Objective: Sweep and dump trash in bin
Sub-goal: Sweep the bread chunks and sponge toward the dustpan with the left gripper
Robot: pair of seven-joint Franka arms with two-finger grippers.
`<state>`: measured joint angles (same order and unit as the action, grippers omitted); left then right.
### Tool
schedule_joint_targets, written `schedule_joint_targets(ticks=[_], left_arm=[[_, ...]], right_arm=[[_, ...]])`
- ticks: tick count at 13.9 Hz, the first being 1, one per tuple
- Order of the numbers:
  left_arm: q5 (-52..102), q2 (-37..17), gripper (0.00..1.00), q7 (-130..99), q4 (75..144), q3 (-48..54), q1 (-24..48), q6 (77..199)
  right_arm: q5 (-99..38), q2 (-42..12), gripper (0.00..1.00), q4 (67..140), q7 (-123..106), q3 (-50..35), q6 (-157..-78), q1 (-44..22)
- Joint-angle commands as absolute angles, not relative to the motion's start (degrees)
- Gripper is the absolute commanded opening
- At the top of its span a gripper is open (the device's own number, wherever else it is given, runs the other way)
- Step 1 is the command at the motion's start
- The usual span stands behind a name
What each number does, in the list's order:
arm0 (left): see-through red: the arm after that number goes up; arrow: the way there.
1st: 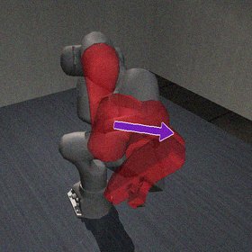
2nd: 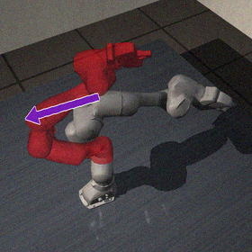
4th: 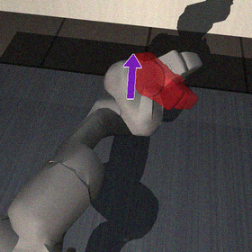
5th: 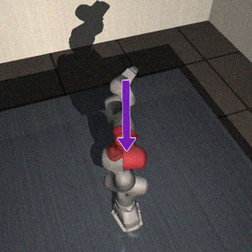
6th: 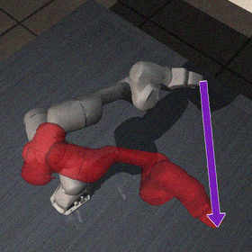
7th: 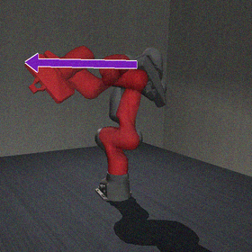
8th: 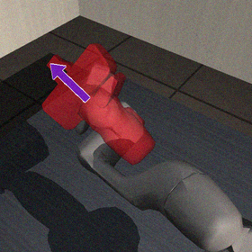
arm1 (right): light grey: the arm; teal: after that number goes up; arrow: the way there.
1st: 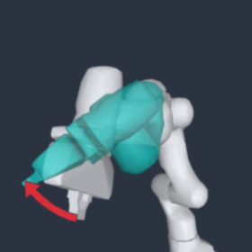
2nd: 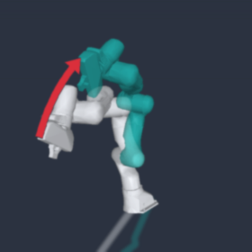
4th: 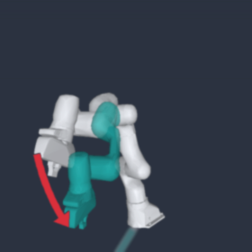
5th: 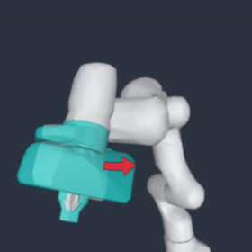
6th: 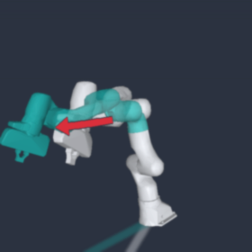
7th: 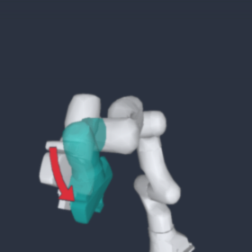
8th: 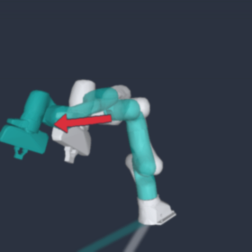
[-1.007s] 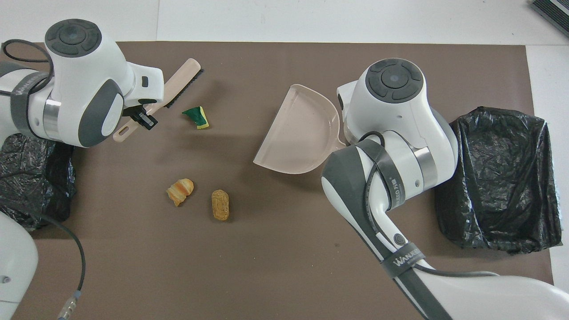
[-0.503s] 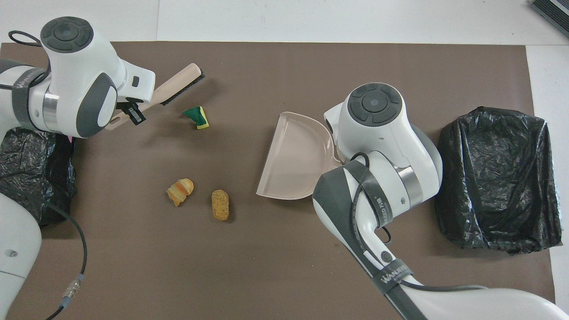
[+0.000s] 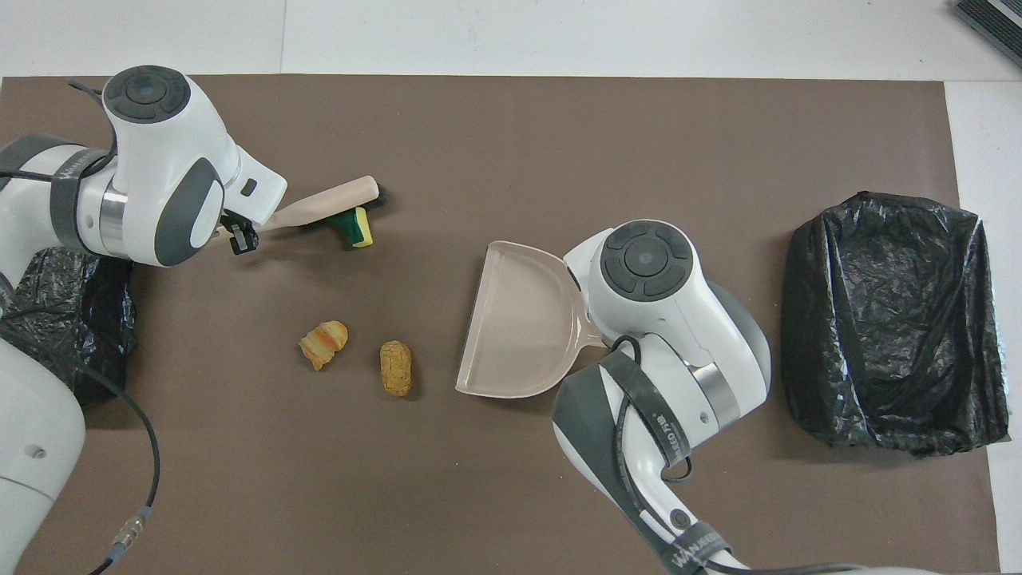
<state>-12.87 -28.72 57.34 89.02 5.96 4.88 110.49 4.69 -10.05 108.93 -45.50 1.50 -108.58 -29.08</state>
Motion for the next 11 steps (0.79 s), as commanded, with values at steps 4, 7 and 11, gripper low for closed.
schedule_joint_targets(ticks=[4, 7, 11], left_arm=[[-13.89, -16.11, 0.0, 57.13, 104.48, 6.15, 5.27, 107.32], [-13.45, -11.26, 0.0, 50.12, 110.91, 7.11, 6.06, 107.14], [-13.36, -7.84, 0.0, 38.54, 110.92, 9.93, 7.12, 103.37]], right_arm=[[5.89, -4.84, 0.0, 116.01, -47.11, 1.32, -111.35, -31.11], [5.98, -4.66, 0.0, 117.94, -47.2, 1.23, -114.07, -31.29], [6.15, -4.84, 0.0, 119.26, -50.89, 1.32, -115.4, -32.08]])
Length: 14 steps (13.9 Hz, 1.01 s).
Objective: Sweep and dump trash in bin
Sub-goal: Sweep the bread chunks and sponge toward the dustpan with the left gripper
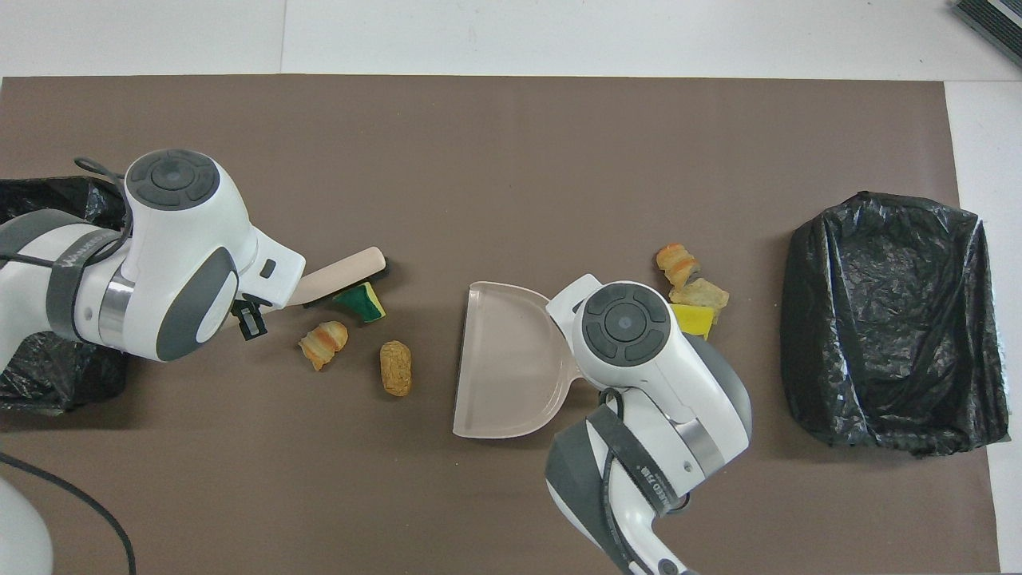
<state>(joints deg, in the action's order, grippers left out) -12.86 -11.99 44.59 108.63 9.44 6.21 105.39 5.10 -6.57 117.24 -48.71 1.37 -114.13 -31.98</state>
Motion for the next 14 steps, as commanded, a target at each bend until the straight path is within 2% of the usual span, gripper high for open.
schedule_joint_targets(ticks=[1, 5, 10, 14], left_arm=[[-12.75, -6.6, 0.0, 34.15, 110.92, 10.71, 7.21, 101.79], [-12.31, -3.79, 0.0, 18.04, 113.19, 12.39, 7.21, 93.96], [-9.24, 3.24, 0.0, -4.63, 125.05, 12.04, 6.86, 96.84], [-8.88, 5.0, 0.0, -12.91, 128.49, 12.04, 6.5, 99.49]], right_arm=[[6.15, -4.75, 0.0, 119.53, -50.89, 1.32, -115.49, -32.08], [6.5, -4.57, 0.0, 120.15, -51.85, 1.32, -115.93, -32.17], [8.26, -4.66, 0.0, 121.38, -52.21, 1.23, -116.72, -33.05], [8.26, -4.75, 0.0, 121.38, -52.21, 1.23, -116.72, -33.13]])
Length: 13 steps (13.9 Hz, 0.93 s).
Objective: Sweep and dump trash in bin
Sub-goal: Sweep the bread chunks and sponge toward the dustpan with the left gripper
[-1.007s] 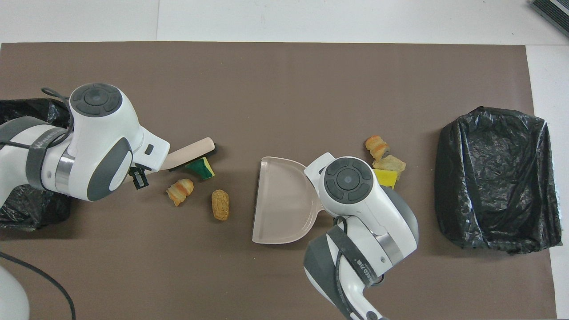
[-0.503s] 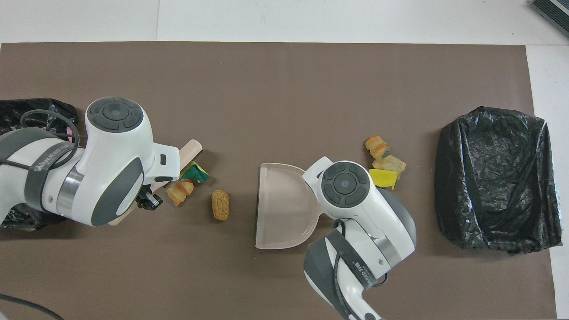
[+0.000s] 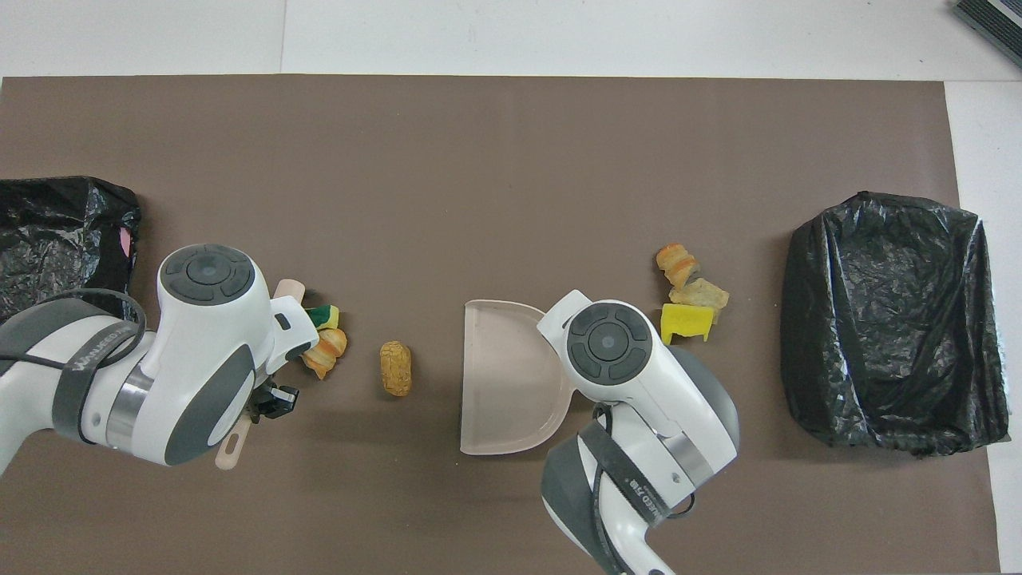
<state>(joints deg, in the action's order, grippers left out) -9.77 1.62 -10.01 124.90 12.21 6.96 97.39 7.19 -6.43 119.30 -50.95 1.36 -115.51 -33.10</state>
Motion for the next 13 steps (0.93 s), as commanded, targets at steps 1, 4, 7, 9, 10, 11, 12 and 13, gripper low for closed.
schedule_joint_targets(ticks=[1, 4, 7, 9, 10, 11, 12, 13], left_arm=[[-8.01, 5.71, 0.0, -13.01, 129.89, 12.04, 6.5, 100.36], [-2.21, 6.94, 0.0, -12.92, 133.06, 12.13, 6.59, 105.81], [2.01, 6.77, 0.0, -12.13, 132.98, 12.48, 7.21, 106.08], [4.91, 6.07, 0.0, -12.04, 132.98, 13.01, 9.3, 108.88], [6.84, 5.98, 0.0, -11.87, 132.89, 13.09, 9.93, 109.85], [7.03, 6.06, 0.0, -11.87, 132.72, 14.92, 10.54, 110.04], [7.03, 6.24, 0.0, -12.04, 132.71, 17.12, 10.46, 110.13], [7.03, 6.5, 0.0, -12.56, 132.63, 18.27, 10.46, 109.87]], right_arm=[[8.35, -4.75, 0.0, 121.38, -52.29, 1.23, -116.72, -33.13], [8.35, -4.83, 0.0, 121.38, -52.29, 1.32, -116.63, -33.13], [8.35, -4.83, 0.0, 121.38, -52.29, 1.32, -116.63, -33.13], [8.35, -4.83, 0.0, 121.38, -52.29, 1.32, -116.63, -33.13], [8.35, -4.92, 0.0, 121.29, -52.29, 1.32, -116.63, -33.13], [8.35, -4.92, 0.0, 121.29, -52.21, 1.32, -116.63, -33.13], [8.35, -4.92, 0.0, 121.29, -52.21, 1.32, -116.54, -33.13], [8.35, -4.83, 0.0, 121.29, -52.21, 1.32, -116.54, -33.13]])
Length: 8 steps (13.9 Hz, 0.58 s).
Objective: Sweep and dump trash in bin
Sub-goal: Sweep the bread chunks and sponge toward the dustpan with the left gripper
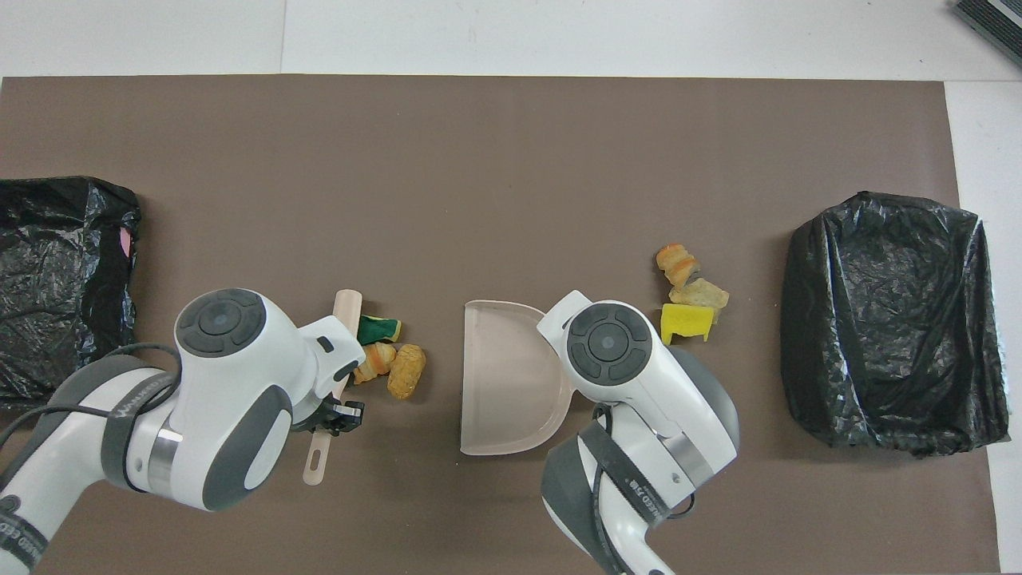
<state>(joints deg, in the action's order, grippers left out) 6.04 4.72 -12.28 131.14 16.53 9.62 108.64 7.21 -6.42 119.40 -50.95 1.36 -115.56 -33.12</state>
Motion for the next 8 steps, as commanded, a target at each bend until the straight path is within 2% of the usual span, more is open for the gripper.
schedule_joint_targets(ticks=[1, 8], left_arm=[[7.03, 6.68, 0.0, -13.09, 132.71, 18.8, 10.46, 109.6], [7.56, 7.21, 0.0, -20.03, 132.54, 24.61, 9.49, 109.86]], right_arm=[[8.35, -4.92, 0.0, 121.29, -52.21, 1.32, -116.54, -33.05], [8.35, -4.92, 0.0, 121.29, -52.12, 1.32, -116.54, -33.05]])
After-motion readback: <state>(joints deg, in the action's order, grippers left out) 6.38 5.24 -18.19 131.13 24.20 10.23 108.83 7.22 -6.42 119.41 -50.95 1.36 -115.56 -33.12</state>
